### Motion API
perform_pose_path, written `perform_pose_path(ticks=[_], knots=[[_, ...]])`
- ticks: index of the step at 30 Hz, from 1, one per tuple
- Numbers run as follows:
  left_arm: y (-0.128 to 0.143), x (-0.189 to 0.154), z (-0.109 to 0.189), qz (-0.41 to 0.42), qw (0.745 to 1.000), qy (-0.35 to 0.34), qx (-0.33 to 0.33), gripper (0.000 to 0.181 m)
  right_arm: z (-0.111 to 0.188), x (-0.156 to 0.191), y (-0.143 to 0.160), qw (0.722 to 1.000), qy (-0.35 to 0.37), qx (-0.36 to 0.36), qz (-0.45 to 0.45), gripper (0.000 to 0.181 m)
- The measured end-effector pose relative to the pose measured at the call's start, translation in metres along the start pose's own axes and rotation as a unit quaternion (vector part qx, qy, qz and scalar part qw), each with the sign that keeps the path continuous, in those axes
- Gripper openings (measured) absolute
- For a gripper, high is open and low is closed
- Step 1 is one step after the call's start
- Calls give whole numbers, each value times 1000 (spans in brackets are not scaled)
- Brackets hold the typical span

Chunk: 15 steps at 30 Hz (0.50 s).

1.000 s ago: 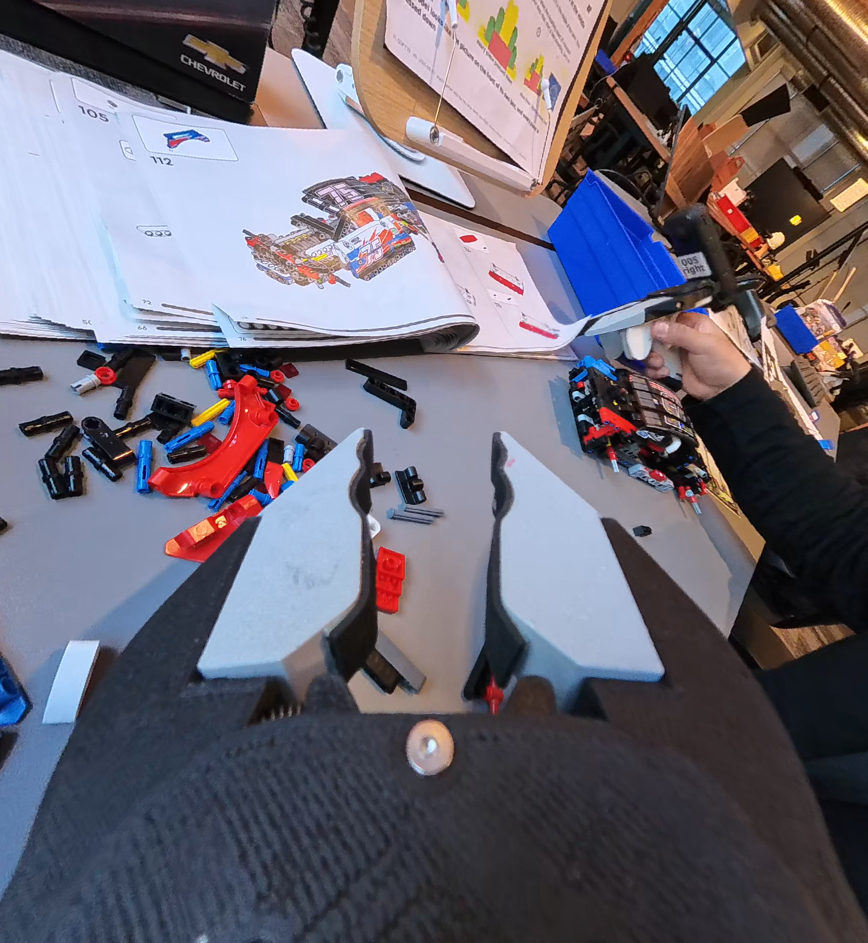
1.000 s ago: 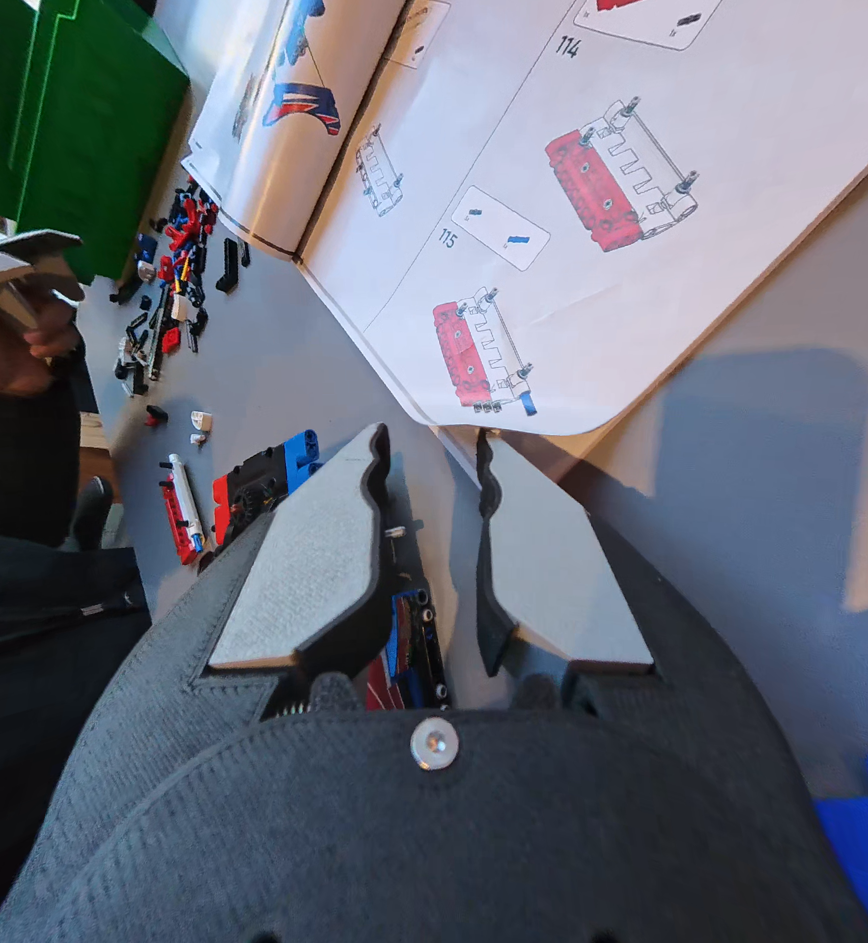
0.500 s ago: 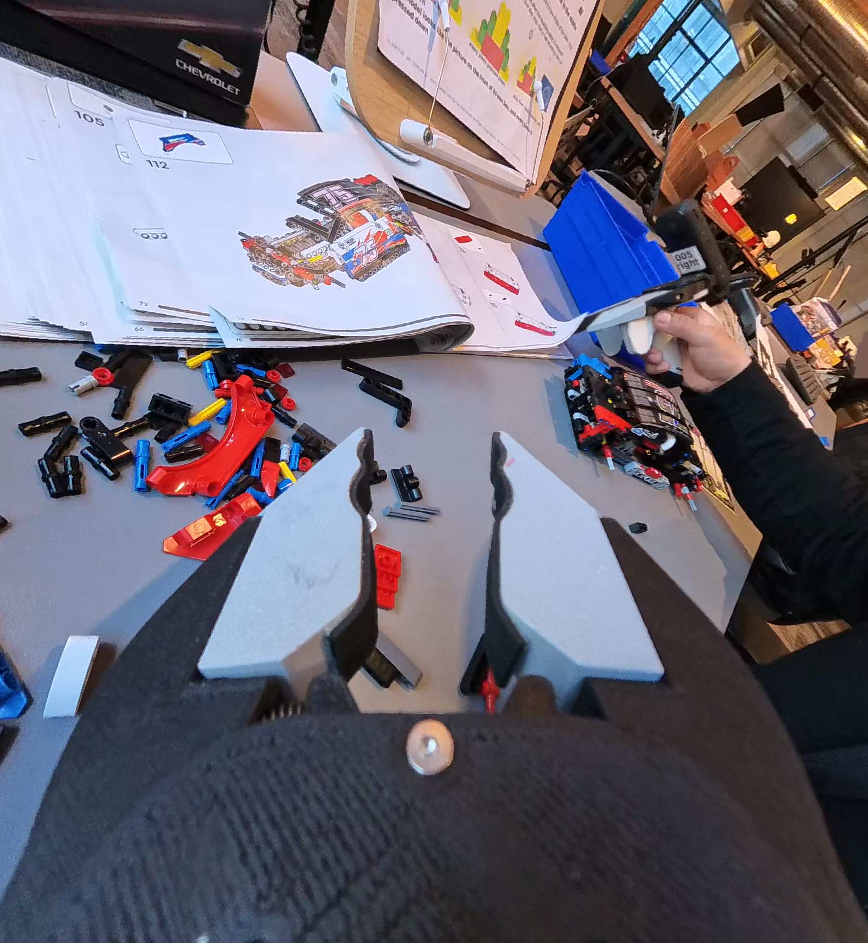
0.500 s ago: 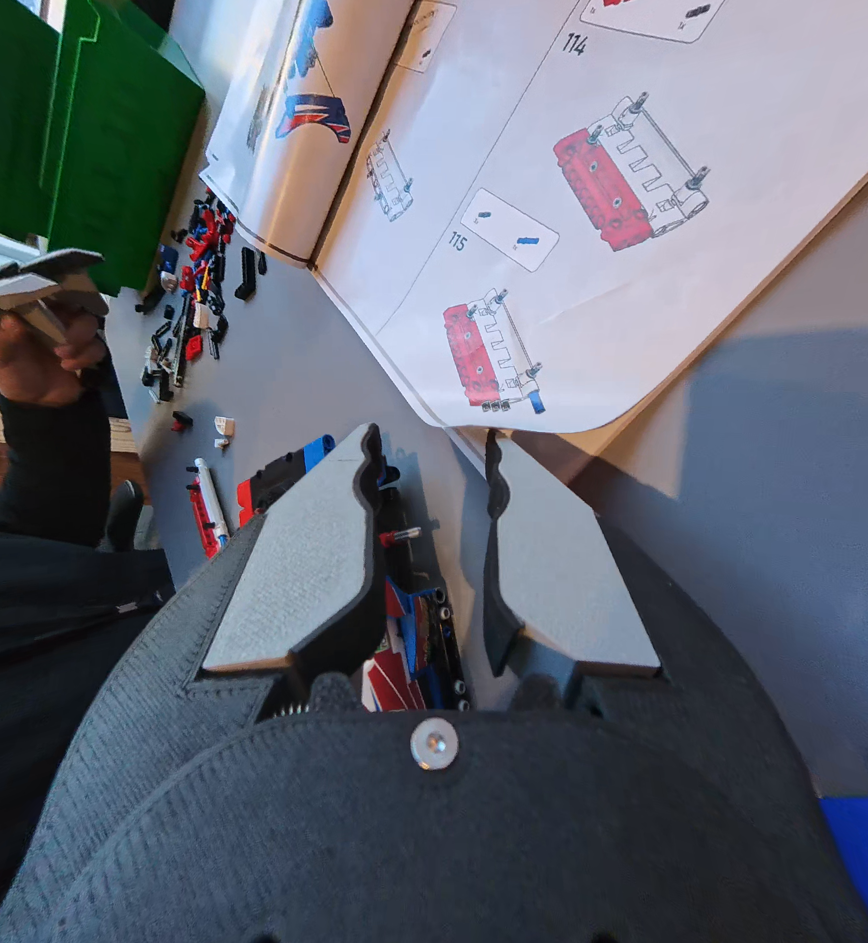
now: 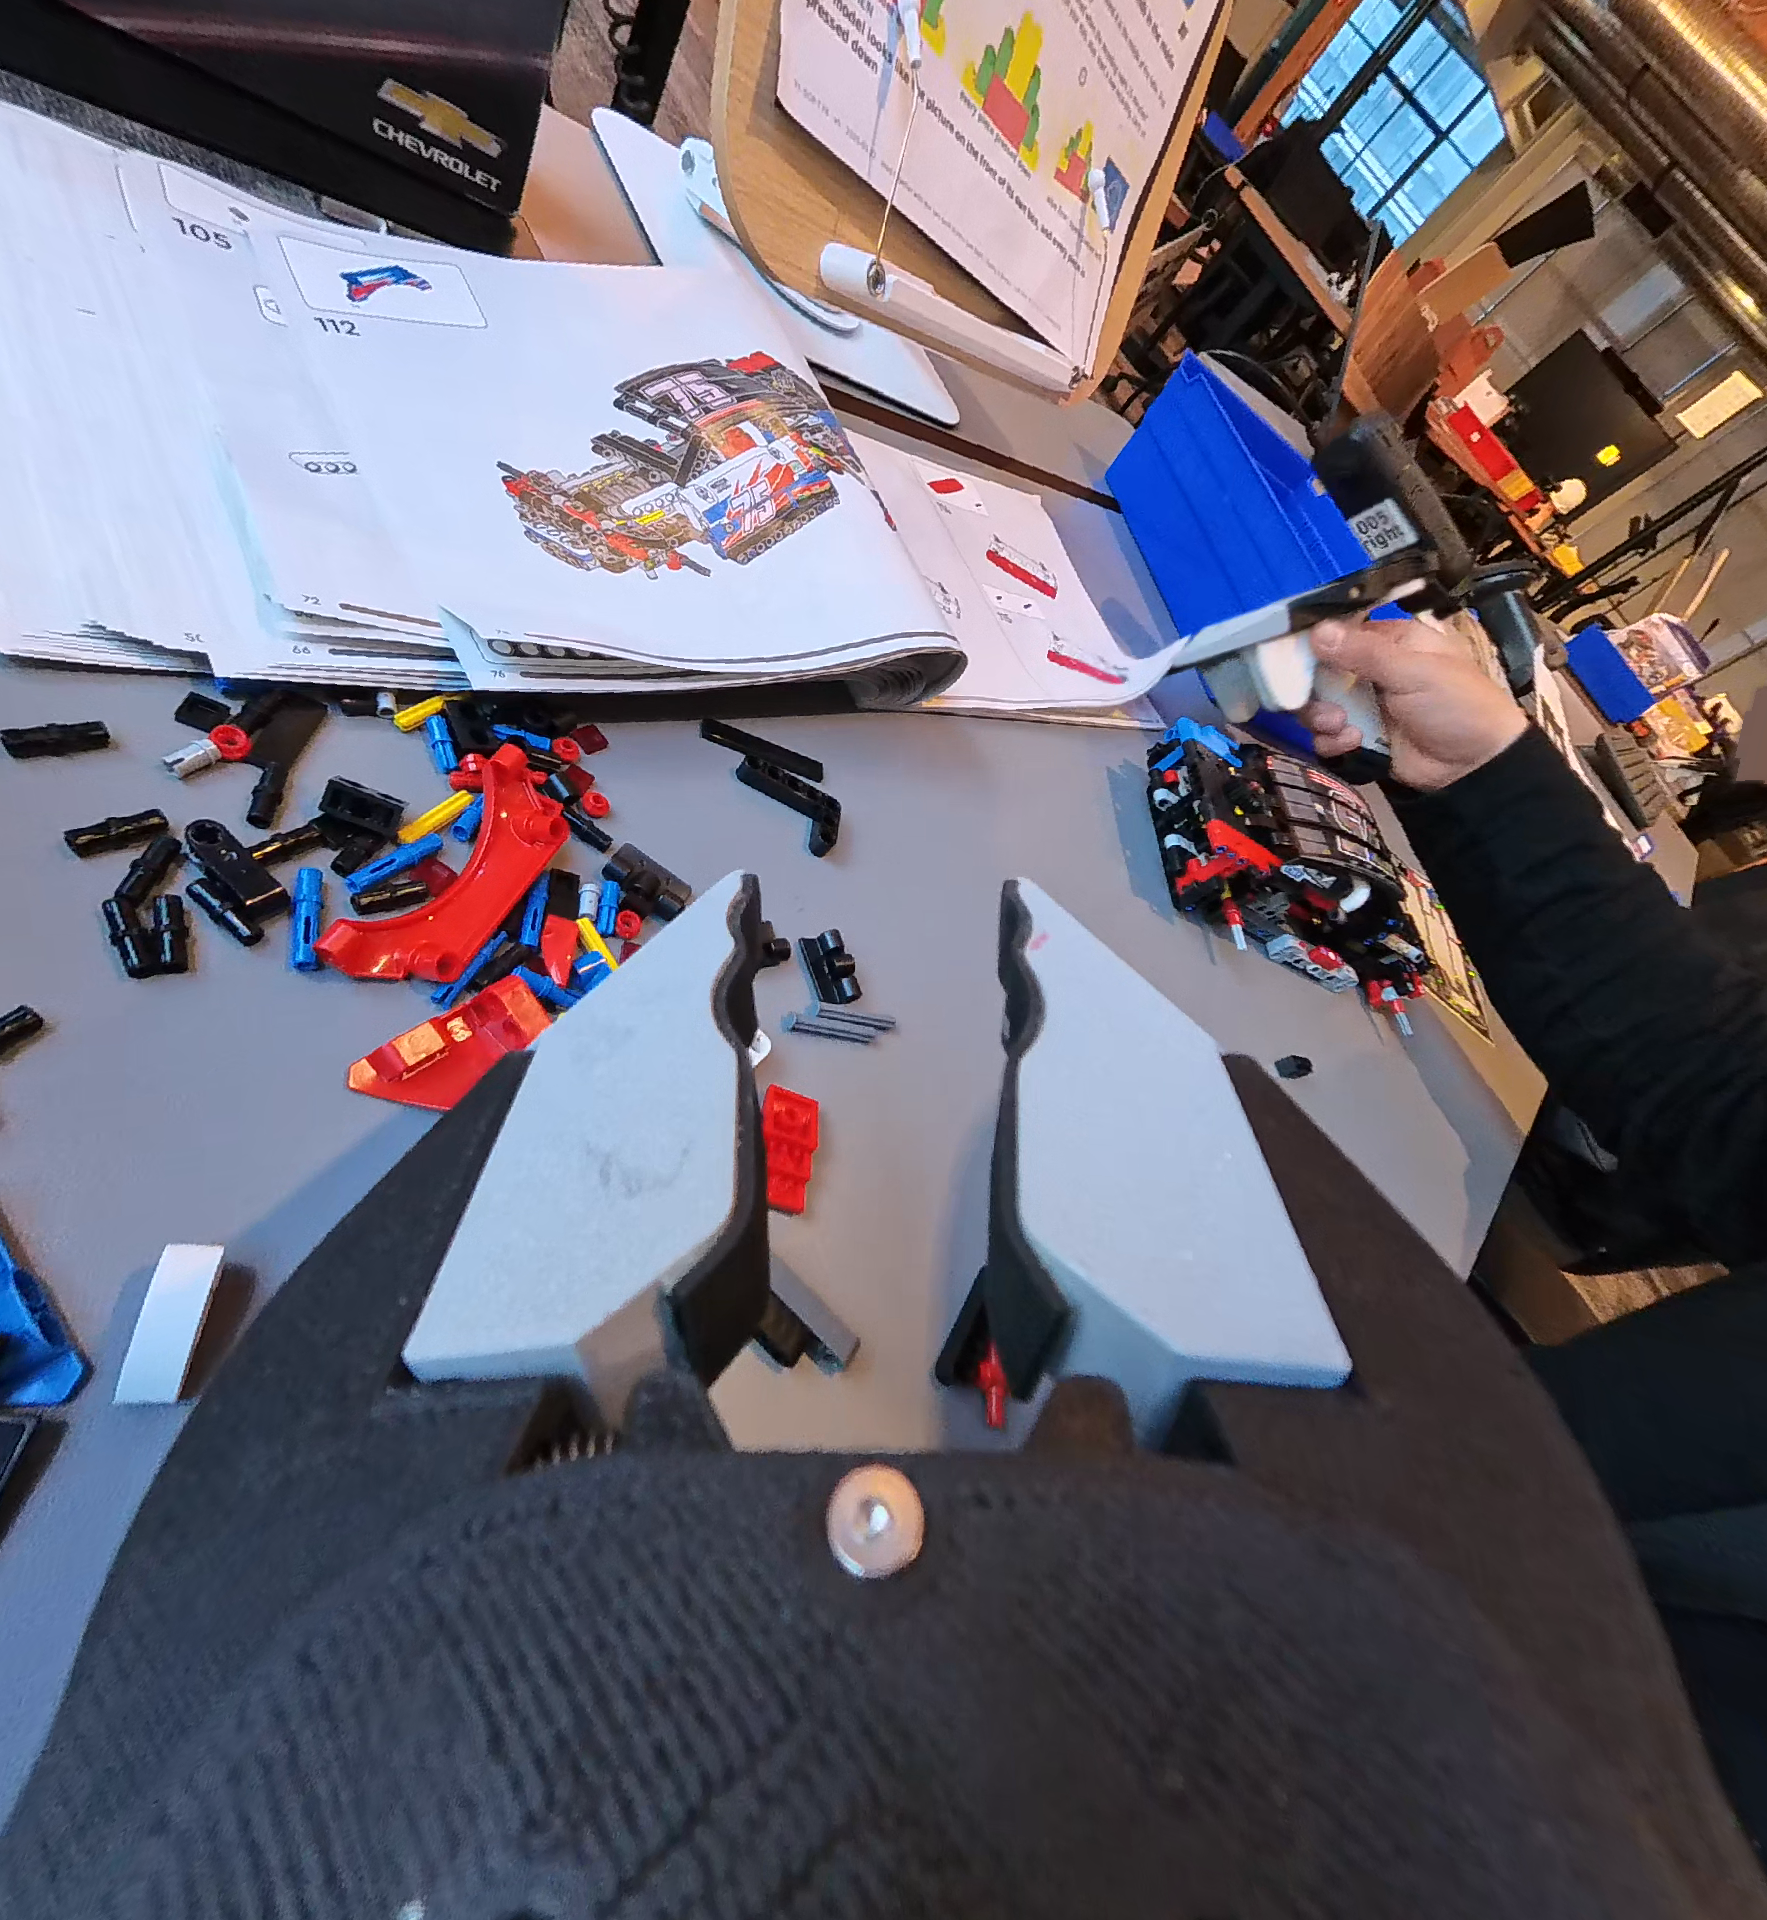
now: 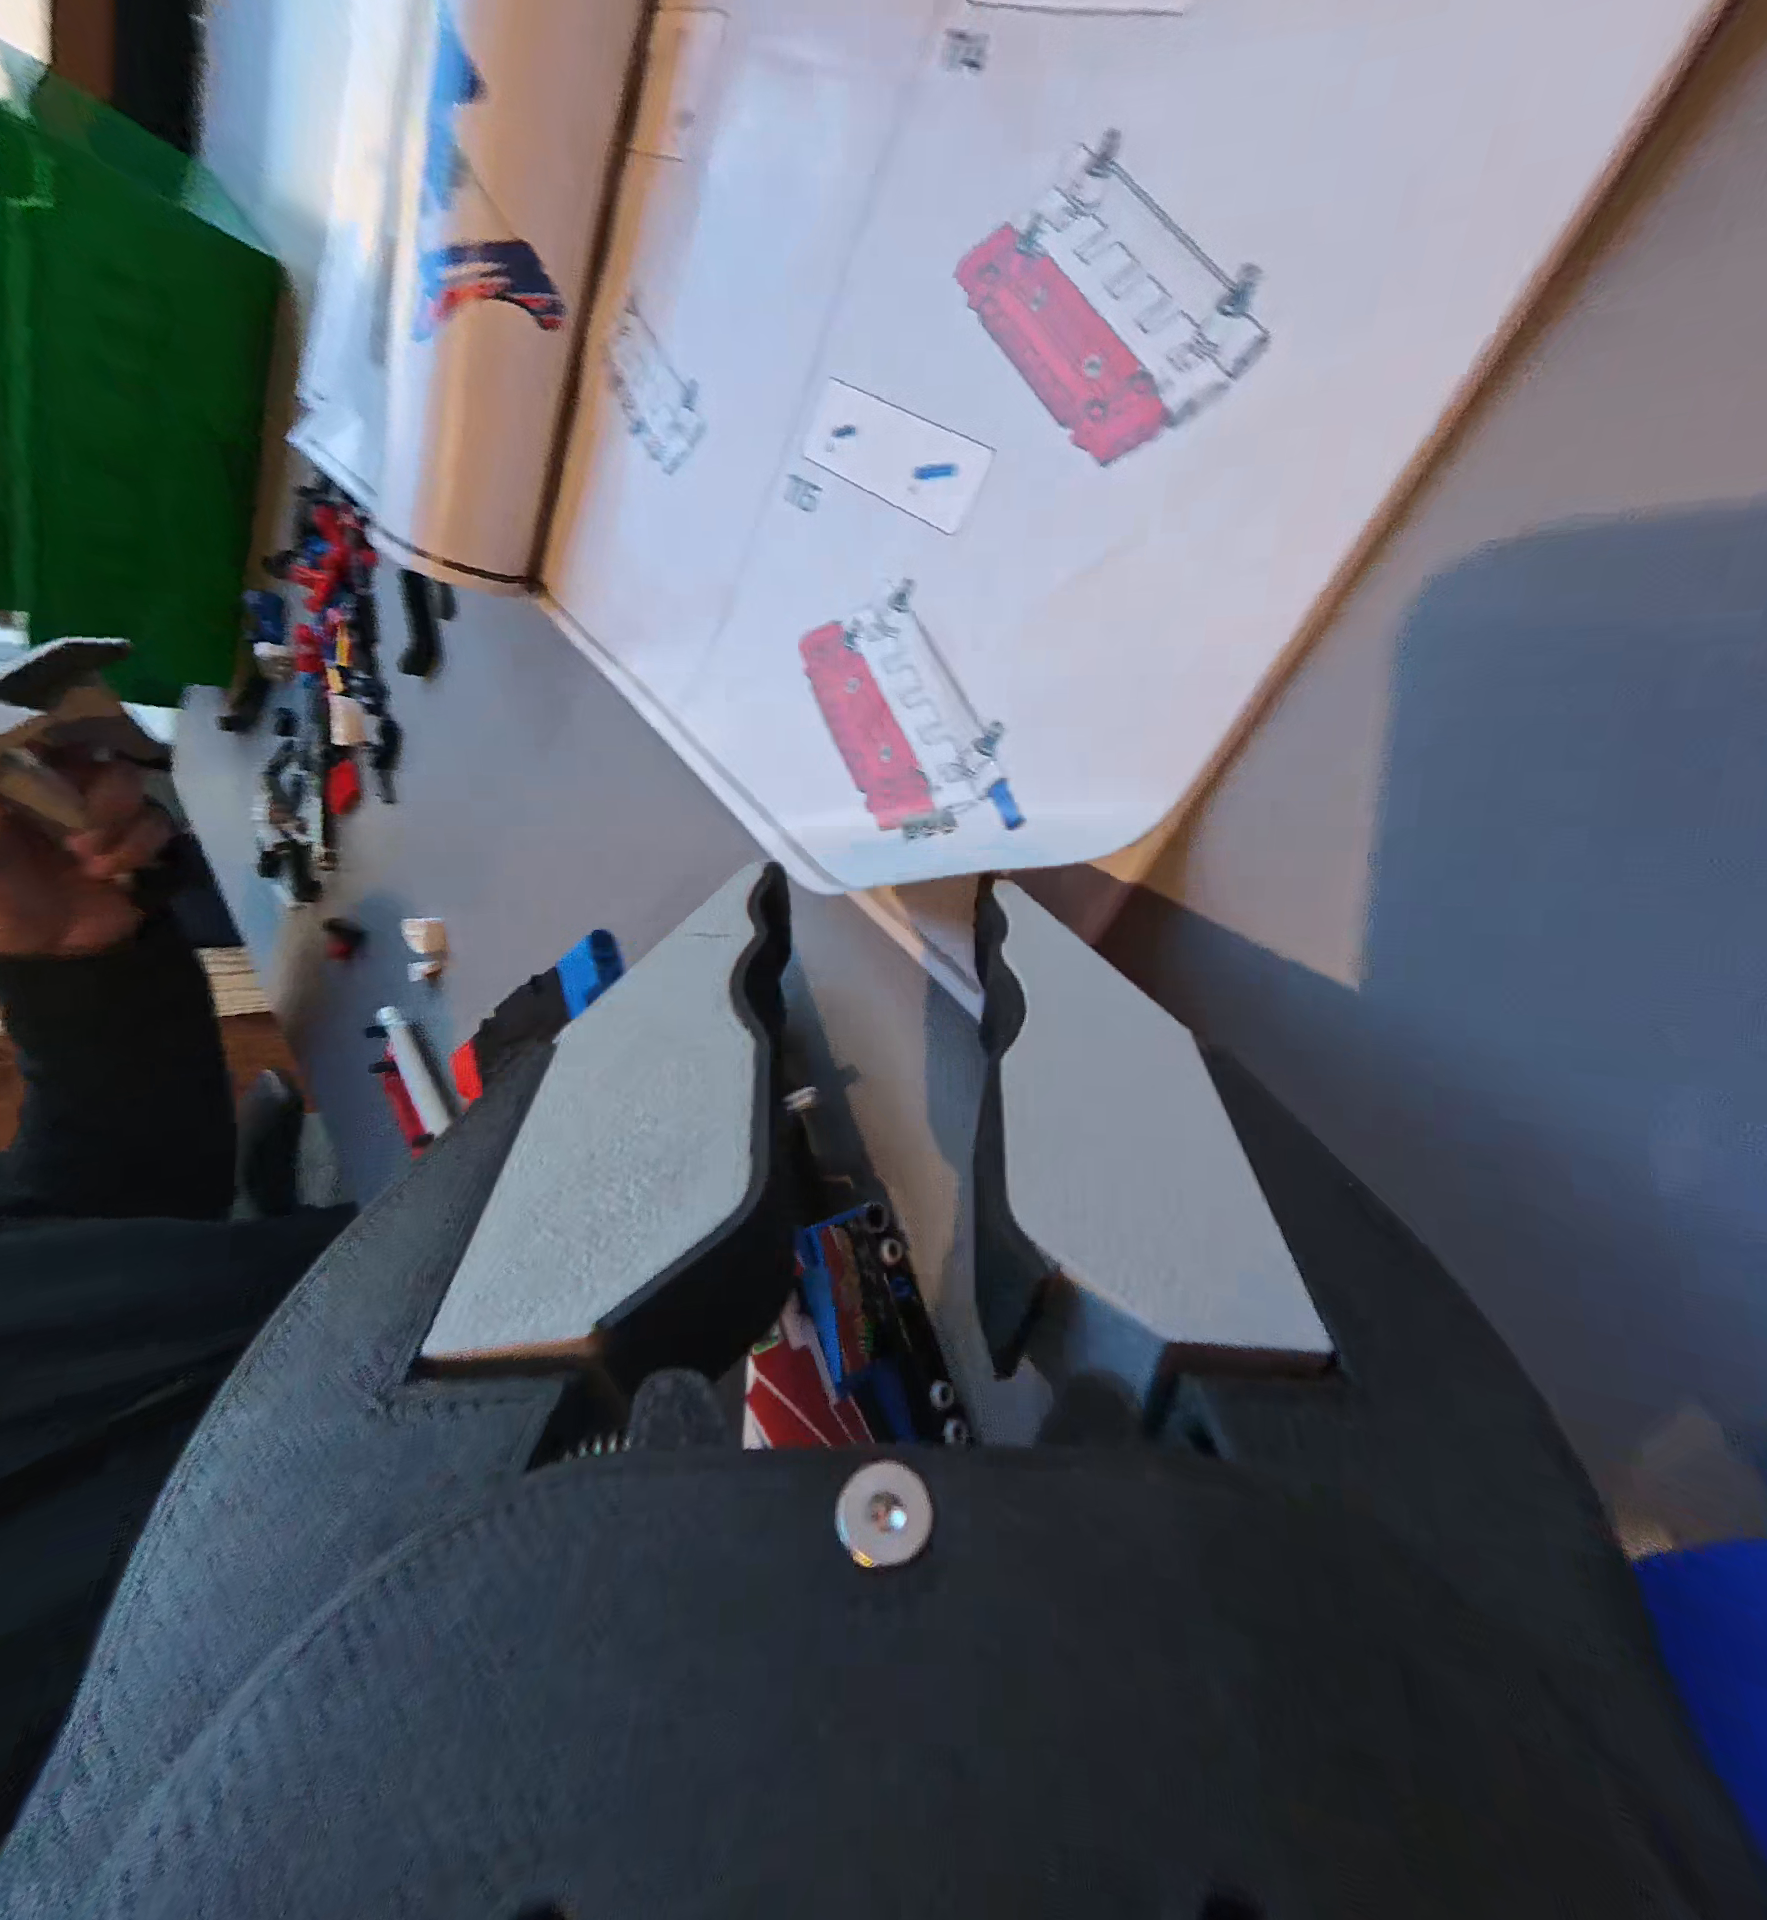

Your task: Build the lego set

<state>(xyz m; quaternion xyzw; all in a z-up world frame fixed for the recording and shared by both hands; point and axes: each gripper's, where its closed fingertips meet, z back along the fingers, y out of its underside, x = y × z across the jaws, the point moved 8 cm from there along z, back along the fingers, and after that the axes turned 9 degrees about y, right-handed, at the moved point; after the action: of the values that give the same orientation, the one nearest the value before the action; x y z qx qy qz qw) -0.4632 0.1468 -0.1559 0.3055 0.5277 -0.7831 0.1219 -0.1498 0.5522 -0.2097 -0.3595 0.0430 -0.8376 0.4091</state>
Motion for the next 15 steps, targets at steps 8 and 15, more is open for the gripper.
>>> perform_pose_path(ticks=[8, 15], knots=[[2, -2, 1, 1, 1000, 8, -3, 43, -11, 9, 0, 997, 62, 23, 41, 0], [-2, -7, 6, -3, 1000, 22, -9, 43, -7, 129, -48, 979, 57, -22, 197, 0]])
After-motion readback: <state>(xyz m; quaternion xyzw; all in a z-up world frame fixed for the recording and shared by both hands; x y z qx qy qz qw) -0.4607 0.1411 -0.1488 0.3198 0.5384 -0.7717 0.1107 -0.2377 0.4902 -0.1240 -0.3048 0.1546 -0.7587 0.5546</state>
